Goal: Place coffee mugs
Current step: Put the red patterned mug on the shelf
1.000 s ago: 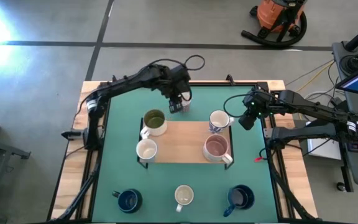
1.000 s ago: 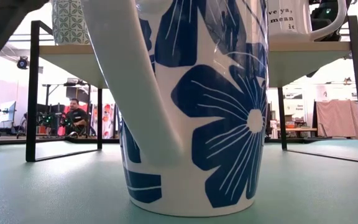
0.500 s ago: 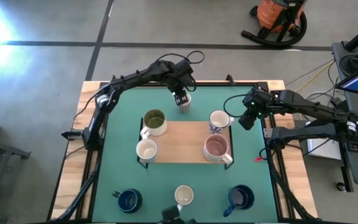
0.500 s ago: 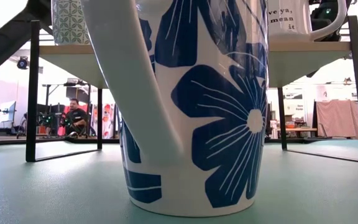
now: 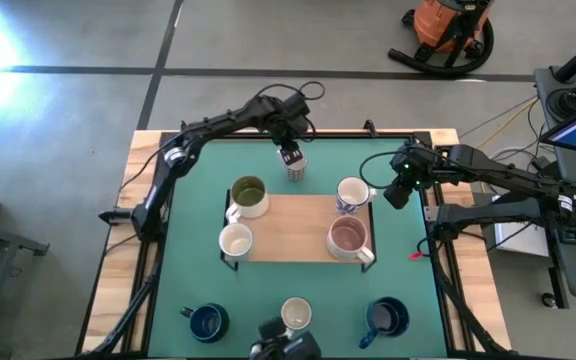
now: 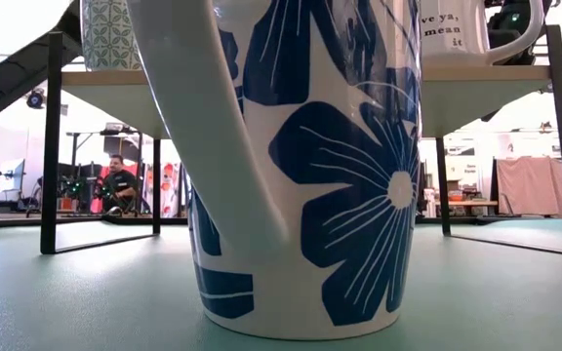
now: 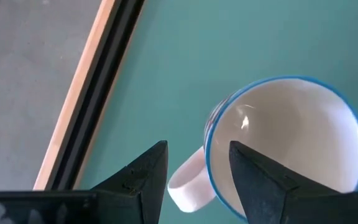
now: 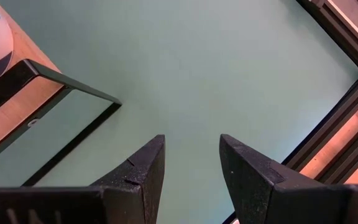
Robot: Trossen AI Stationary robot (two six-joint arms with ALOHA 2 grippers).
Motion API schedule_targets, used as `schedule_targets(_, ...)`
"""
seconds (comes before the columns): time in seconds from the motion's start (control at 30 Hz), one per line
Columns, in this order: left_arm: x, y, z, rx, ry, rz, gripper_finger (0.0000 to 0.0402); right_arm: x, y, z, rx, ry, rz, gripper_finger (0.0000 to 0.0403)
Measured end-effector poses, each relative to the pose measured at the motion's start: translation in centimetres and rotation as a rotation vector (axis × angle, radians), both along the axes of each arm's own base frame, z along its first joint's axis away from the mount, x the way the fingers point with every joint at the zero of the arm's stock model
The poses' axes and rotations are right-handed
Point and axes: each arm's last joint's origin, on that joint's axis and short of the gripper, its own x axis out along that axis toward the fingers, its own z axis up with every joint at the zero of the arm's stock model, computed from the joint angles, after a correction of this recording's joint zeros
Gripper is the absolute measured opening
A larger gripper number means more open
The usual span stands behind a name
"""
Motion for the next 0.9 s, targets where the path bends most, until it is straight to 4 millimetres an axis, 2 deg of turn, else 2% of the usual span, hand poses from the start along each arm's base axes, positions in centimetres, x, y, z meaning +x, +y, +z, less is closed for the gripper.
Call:
schedule_targets(0.3,0.2,0.3,-1.0,-0.024,0.011,-0.028,0.0143,0.0,0.0,0.0,0.000,0.000,0.000,0.0141)
schedule_targets(0.47,0.6,0.3,-2.2,-0.065,0.018,-0.044,0.0110,0.0,0.0,0.0,0.000,0.000,0.000,0.0141)
schedule_targets(0.8,0.6,0.3,-2.2,-0.077,0.011,-0.054,0.0013,0.0,0.0,0.0,0.000,0.000,0.000,0.0141)
schedule_targets(0.9,0.6,0.2,-2.2,-0.098,0.006,-0.051,0.0012,0.0,0.0,0.0,0.000,0.000,0.000,0.0141)
